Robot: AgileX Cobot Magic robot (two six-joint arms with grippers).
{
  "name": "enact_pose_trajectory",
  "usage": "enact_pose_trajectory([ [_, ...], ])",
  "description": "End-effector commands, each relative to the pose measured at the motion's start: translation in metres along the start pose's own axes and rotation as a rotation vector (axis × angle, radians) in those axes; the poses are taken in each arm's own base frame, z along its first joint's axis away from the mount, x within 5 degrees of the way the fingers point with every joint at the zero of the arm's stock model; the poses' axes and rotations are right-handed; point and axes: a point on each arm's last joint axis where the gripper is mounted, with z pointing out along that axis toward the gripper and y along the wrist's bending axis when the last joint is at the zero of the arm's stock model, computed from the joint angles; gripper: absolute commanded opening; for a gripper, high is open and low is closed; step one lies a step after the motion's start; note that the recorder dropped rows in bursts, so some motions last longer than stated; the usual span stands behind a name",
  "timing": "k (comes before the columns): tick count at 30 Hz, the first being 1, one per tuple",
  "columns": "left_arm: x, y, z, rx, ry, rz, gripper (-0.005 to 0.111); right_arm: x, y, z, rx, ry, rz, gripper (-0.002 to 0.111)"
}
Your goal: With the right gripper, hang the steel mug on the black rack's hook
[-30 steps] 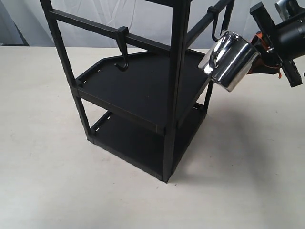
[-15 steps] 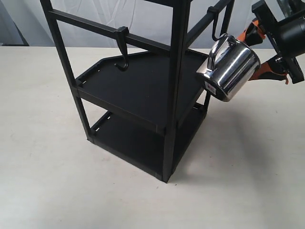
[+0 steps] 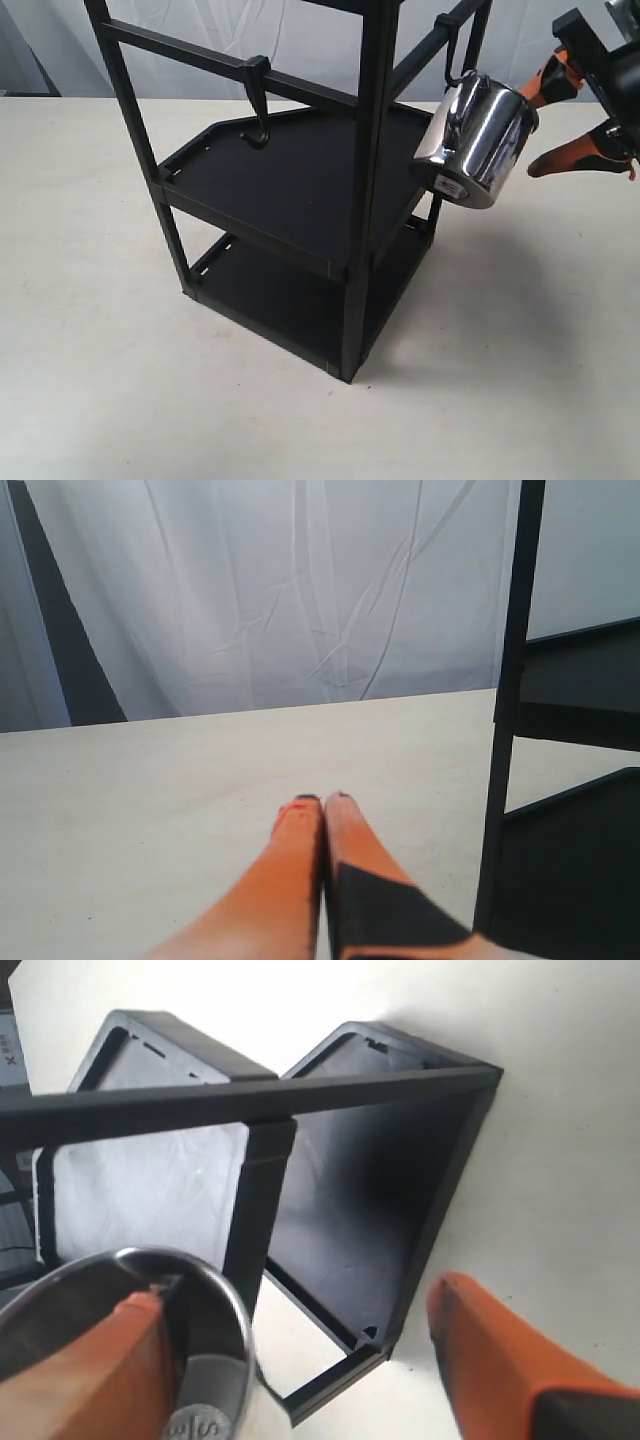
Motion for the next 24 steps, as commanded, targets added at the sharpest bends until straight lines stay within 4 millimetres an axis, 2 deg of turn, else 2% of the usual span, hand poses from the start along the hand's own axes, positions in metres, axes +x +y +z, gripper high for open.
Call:
enact_pose_trajectory([
  [1,-0.001,0.000,0.000,0.004,-0.010,0.002,0.002,-0.004,-0.006,-0.013,-0.001,-0.052,0.003,0.066],
  [7,-0.001,0.000,0.000,0.004,-0.010,0.002,0.002,-0.005,-0.007,-0.033,-0.035,-0.124,-0.033,0.066],
  [9,-0.001,0.000,0.000,0.004,-0.010,0.002,0.002,-0.003,-0.007,-0.046,-0.030,-0.162,-0.044,0.059],
  [13,-0.001,0.000,0.000,0.004,-0.010,0.002,0.002,0.006,-0.002,-0.067,-0.002,-0.227,-0.096,0.032],
  [17,-0.001,0.000,0.000,0.004,-0.010,0.002,0.002,0.023,0.012,-0.085,0.060,-0.271,-0.171,-0.001],
  [24,-0.001,0.000,0.000,0.004,-0.010,0.002,0.002,0.063,0.037,-0.114,0.174,-0.364,-0.263,-0.001],
])
